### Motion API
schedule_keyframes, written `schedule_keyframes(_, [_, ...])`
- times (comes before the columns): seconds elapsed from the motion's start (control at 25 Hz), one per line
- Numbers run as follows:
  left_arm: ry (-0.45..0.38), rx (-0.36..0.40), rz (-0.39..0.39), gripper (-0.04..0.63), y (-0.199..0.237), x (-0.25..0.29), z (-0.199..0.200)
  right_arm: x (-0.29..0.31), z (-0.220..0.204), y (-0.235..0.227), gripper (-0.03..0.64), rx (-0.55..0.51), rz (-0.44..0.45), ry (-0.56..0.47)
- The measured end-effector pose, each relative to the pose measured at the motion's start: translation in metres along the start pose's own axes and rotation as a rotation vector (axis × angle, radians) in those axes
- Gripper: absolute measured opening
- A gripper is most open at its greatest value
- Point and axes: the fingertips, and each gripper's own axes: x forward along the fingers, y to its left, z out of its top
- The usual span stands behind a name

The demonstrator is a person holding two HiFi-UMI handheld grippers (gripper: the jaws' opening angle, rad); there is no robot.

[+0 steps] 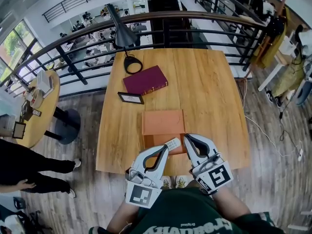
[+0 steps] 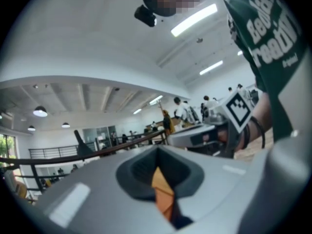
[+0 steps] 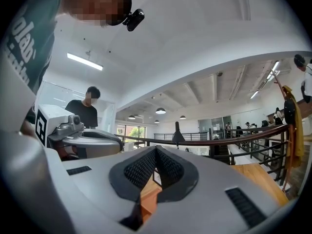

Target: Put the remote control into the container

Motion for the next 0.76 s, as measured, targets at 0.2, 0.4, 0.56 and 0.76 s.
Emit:
schedule_keyframes(0.2, [-0.004,-0.013,-0.009,-0.003,-0.0028,-0.0027,0.0007,-0.0018,-0.0018,0.0034,0.017,0.005,0.002,0.007])
schedule_keyframes(0.4, [0.002,-0.02,0.003,-0.003,-0.0003,-0.005,-0.0009,-0.0022,-0.0012,0.0051,0.017,0.007,0.002,0.009])
schedule_keyframes(0.56, [0.029,-0.002,0.003,-0.003,-0.0004,-0.0059,-0.0042,-0.0009,-0.0012,0.0055,0.017,0.009,0.001,0.011])
schedule_keyframes(0.76, [0.024,0.002,-0.007,-0.003,-0.0006,-0.0062,-0.0041,0.0022,-0.0014,0.0076,0.017,0.005,0.002,0.009])
